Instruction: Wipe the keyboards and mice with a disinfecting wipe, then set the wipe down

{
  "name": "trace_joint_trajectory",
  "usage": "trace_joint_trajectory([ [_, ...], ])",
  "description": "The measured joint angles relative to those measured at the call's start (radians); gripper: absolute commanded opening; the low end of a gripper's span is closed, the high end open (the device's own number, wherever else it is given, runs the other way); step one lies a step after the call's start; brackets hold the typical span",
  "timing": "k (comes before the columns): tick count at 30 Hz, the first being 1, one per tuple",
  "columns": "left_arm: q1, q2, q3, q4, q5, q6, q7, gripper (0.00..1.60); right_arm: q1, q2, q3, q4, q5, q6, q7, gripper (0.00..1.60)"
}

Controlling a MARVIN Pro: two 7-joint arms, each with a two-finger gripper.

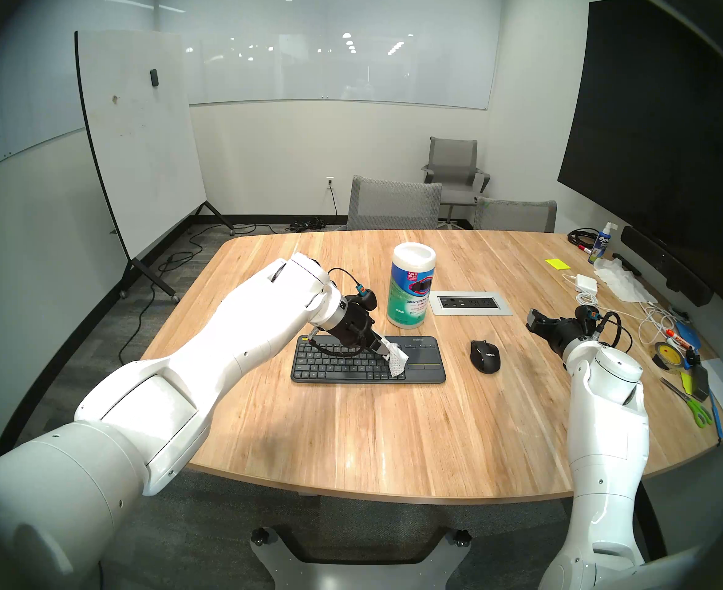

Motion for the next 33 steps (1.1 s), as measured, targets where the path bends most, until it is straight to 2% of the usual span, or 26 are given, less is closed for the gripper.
trace_joint_trajectory([
  [16,-0.089,-0.115,0.061,0.207,0.011,-0.086,-0.028,0.00,0.000,0.000,0.000,0.000,0.000,0.000,0.000,1.60],
  [33,-0.170,-0.216,0.074,0.408,0.020,-0.185,-0.016,0.00,0.000,0.000,0.000,0.000,0.000,0.000,0.000,1.60],
])
